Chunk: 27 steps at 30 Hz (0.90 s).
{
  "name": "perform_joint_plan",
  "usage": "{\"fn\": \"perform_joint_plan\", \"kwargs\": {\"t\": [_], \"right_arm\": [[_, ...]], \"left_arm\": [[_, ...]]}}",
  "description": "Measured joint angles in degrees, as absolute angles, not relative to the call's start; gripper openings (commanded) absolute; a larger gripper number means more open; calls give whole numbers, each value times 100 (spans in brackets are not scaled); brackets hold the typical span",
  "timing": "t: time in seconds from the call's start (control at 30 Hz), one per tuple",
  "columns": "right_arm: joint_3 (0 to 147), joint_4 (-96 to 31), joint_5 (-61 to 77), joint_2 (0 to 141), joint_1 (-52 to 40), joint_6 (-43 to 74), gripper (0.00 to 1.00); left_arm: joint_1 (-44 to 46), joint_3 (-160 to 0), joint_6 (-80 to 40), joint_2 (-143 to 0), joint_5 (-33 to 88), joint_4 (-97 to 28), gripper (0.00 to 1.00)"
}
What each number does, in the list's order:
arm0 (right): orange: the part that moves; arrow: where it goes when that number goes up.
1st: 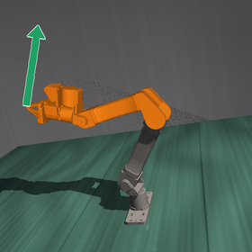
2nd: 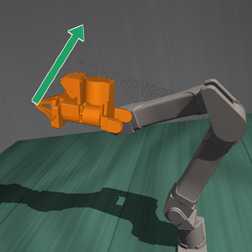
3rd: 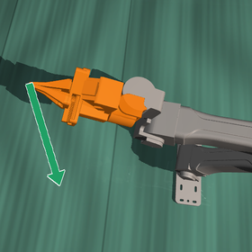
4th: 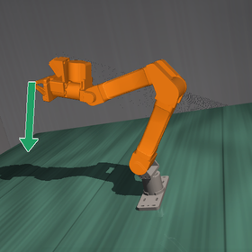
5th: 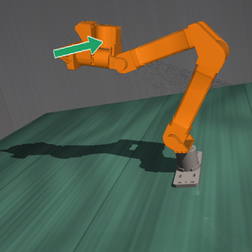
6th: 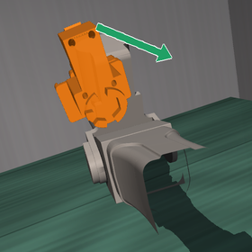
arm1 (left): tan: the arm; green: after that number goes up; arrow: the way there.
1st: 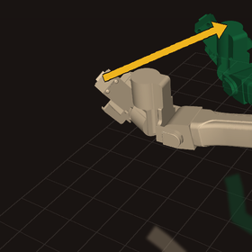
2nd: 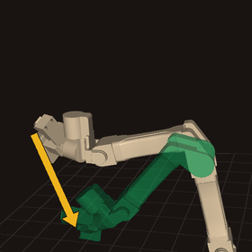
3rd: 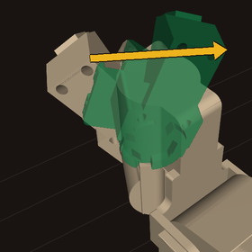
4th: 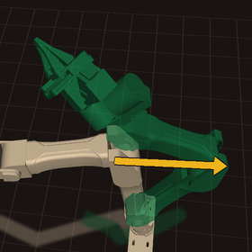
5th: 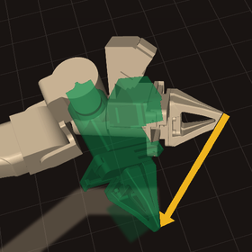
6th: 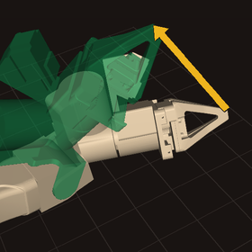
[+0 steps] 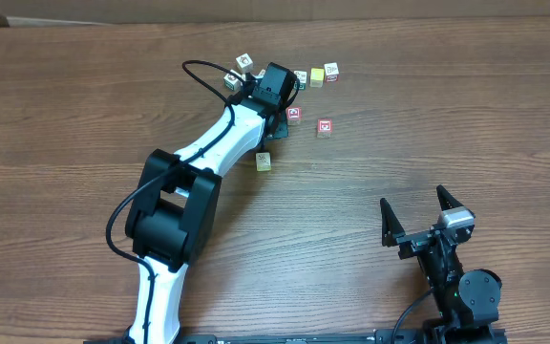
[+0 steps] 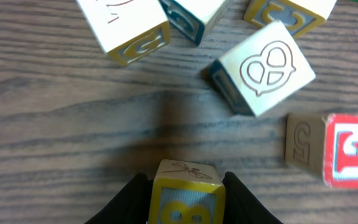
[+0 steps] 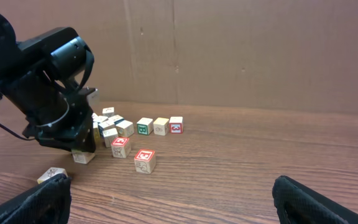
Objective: Form a horizontal line
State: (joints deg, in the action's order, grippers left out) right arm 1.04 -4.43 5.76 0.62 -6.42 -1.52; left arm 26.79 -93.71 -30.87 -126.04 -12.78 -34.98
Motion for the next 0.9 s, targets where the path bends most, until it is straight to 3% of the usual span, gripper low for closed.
{"fn": "perform_joint_plan", "kwargs": {"t": [0.9], "right_arm": [[104,-445,576,62,-642,-152,100]], "left_arm": [[3562,-9378,-3752,-12101,-1612,-4053,34]]}}
